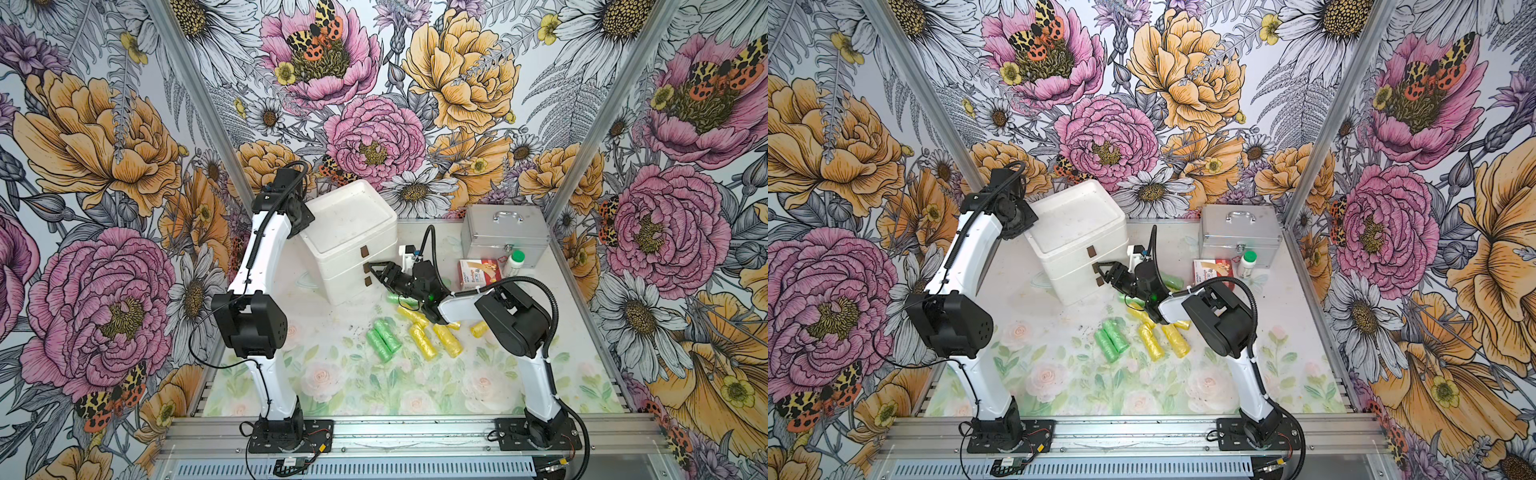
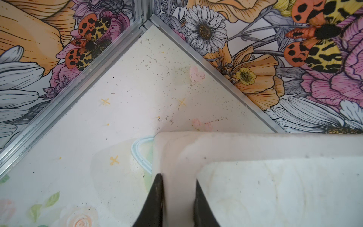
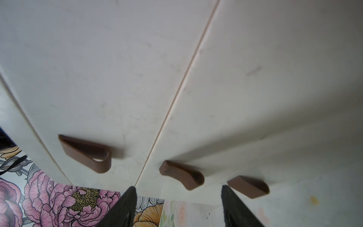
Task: Sort the rolls of trash bags by color and place them into the drawer
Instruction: Open the drawer in the storage box.
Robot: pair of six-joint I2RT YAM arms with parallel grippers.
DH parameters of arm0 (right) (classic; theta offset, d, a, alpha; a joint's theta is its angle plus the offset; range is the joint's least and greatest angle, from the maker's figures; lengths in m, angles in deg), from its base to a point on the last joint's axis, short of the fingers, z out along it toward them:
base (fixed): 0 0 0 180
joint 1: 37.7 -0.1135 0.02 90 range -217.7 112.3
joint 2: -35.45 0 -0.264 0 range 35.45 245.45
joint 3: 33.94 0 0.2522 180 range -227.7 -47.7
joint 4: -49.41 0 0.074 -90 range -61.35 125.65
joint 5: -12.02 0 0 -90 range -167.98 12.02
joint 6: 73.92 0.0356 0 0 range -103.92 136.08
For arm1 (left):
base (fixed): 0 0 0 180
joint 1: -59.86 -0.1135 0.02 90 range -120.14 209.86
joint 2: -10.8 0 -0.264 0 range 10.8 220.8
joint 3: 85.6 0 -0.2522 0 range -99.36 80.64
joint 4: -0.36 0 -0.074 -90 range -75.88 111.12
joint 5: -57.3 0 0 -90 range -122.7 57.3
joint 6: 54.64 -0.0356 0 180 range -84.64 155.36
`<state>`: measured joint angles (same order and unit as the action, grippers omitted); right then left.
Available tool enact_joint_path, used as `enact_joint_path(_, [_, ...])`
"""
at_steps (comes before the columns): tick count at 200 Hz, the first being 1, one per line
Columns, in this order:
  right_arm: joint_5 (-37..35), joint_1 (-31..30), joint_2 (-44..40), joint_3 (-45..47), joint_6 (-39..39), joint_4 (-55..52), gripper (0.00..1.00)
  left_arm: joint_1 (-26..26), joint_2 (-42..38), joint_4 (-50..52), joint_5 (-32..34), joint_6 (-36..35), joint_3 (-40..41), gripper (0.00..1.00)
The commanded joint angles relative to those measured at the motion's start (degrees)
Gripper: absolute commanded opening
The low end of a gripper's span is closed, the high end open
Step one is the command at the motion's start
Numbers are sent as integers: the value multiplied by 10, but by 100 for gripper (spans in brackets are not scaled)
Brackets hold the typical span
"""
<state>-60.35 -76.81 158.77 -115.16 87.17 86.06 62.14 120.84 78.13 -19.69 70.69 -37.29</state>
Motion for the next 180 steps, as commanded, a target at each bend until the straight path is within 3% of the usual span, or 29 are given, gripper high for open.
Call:
enact_joint_path(1, [-9,-4,26,-24,-4,37,68,24,51,21,-184,92,23,0])
enact_joint_path(74, [-5,-7,63,-47,22,83,64,27,47,21,-186,92,21,0])
enact_joint_path(124, [3,-11,77,-69,38,100,42,31,47,21,-184,91,25,0])
enact_joint_path(158, [4,-12,73,-68,49,112,34,31,44,20,-179,91,31,0])
enact_joint_path(180, [1,-12,65,-55,48,119,20,30,46,20,-180,91,34,0])
